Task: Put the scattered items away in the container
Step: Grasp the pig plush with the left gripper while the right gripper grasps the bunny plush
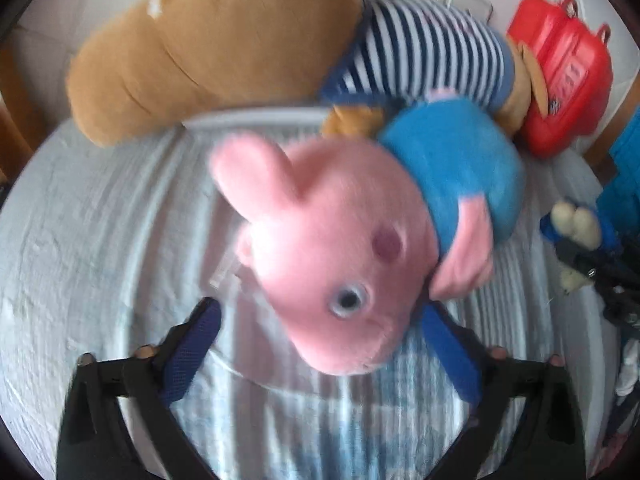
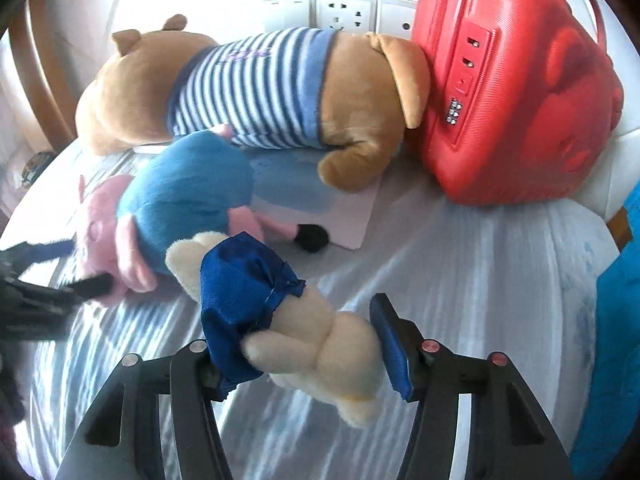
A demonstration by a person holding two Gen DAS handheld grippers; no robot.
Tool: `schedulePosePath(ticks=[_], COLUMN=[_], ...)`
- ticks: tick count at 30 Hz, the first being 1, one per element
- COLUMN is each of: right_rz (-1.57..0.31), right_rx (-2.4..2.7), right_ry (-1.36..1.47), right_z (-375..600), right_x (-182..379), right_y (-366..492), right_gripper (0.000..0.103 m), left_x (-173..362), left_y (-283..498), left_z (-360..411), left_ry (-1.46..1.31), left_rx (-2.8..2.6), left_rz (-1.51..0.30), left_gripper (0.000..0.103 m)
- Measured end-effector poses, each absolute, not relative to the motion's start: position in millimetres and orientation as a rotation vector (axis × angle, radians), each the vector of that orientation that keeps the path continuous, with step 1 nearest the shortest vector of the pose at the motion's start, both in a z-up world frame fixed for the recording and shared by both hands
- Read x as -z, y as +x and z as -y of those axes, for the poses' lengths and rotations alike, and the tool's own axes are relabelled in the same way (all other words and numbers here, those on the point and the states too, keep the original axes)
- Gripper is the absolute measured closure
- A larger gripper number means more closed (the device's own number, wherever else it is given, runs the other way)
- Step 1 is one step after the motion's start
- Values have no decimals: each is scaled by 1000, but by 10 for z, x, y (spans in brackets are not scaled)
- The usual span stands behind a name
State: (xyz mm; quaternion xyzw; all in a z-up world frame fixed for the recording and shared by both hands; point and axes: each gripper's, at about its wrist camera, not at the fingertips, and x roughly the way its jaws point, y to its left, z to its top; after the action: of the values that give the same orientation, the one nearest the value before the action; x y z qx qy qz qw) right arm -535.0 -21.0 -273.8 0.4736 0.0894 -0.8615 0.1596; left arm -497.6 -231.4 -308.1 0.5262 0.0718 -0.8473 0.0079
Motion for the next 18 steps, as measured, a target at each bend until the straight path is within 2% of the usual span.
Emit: schedulePosePath(ticks=[1,3,12,18], right_rz=[-252,-239,-166,-110], right_rx=[2459,2460,2489,2511], right_ry=[1355,1365,1496,1506], right_z=[210,196,-48,-259], right_x=[2727,2759,3008,2948], right_y=[-5322,-5217,-4952,-4899], right_gripper=[46,46,46,46], left_x=[3096,3076,2948,2751], left_y=[-4968,-4937,-4744,-4626], left_z=[2247,2096,1327,1404], left_ry=[1655,1656,1785,1759], left_rx=[2655,2683,2874,2804], left_rz=[-204,-152,-70,-21], left_gripper=[43,45,46,46])
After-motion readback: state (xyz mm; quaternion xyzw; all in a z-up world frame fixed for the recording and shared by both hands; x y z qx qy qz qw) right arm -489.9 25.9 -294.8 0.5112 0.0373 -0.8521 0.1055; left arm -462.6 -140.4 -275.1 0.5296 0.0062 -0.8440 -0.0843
